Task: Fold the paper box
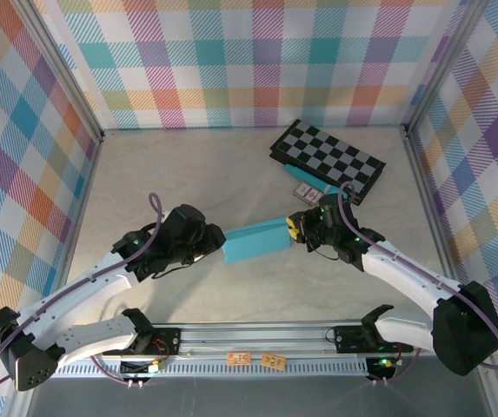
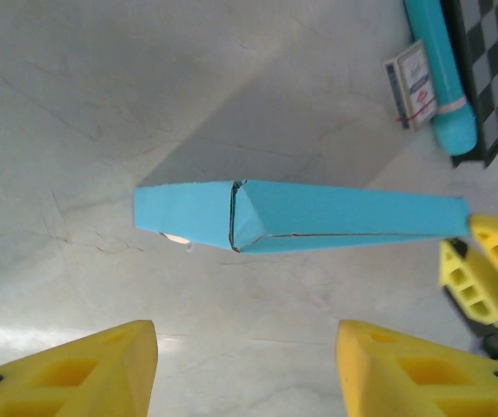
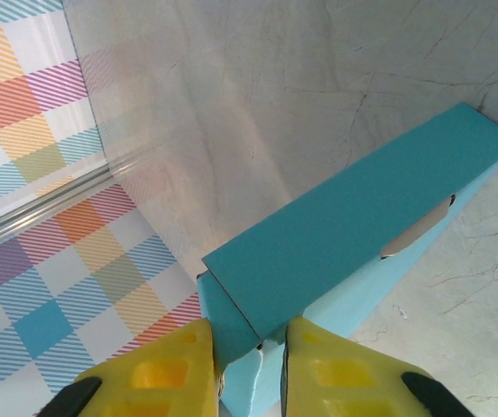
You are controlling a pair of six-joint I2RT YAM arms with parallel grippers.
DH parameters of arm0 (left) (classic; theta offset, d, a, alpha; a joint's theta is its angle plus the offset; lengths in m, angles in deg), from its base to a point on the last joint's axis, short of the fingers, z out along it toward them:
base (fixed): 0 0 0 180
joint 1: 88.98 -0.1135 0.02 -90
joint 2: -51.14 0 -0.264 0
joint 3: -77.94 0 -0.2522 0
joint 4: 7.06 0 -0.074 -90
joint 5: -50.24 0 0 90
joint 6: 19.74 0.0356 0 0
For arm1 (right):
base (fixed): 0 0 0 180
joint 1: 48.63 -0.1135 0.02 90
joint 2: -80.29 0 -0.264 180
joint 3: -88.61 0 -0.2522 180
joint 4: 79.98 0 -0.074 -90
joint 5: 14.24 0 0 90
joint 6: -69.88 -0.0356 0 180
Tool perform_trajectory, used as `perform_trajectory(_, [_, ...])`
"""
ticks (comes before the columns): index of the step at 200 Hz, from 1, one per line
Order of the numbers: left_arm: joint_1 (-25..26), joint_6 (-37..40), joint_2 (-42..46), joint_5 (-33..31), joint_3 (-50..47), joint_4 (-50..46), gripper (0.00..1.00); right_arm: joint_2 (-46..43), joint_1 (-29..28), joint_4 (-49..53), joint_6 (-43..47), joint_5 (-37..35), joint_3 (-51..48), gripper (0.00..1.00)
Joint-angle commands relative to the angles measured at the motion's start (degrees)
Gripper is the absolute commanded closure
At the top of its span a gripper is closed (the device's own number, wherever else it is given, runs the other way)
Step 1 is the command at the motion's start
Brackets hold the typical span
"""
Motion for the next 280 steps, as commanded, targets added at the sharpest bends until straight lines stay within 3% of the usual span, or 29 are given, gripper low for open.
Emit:
perform_trajectory(1, [-0.41,-18.19,0.75,1.61,-0.64,-0.22,0.43,1.66,-0.16,9.12,0.72,-1.01,-0.95,0.79])
perform_trajectory(39, [-0.57,-34.95,1.72,-1.29,-6.12,13.26,0.41,1.36,-0.16,9.61,0.81,-1.29,-0.95,0.79])
perform_trajectory(97, [-0.78,-43.44,-2.35,-0.2,-11.9,27.29,0.44,1.21,-0.16,9.44,0.91,-1.21,-1.08,0.8])
perform_trajectory(160, [-1.01,-43.44,-2.12,-1.01,-14.66,28.42,0.58,0.72,-0.16,9.76,0.8,-1.46,-1.29,0.81])
perform_trajectory(226, [-1.03,-43.45,-1.06,-1.04,-17.92,28.46,0.61,0.85,-0.18,10.22,1.0,-1.46,-1.31,0.83])
perform_trajectory(266, [-1.02,-43.54,-0.42,-1.0,-18.99,26.35,0.75,0.95,-0.15,10.91,1.24,-1.55,-1.4,0.83])
perform_trajectory(280, [-1.03,-43.53,-0.17,-0.97,-19.18,25.37,0.76,1.03,-0.16,11.13,1.38,-1.55,-1.55,0.83])
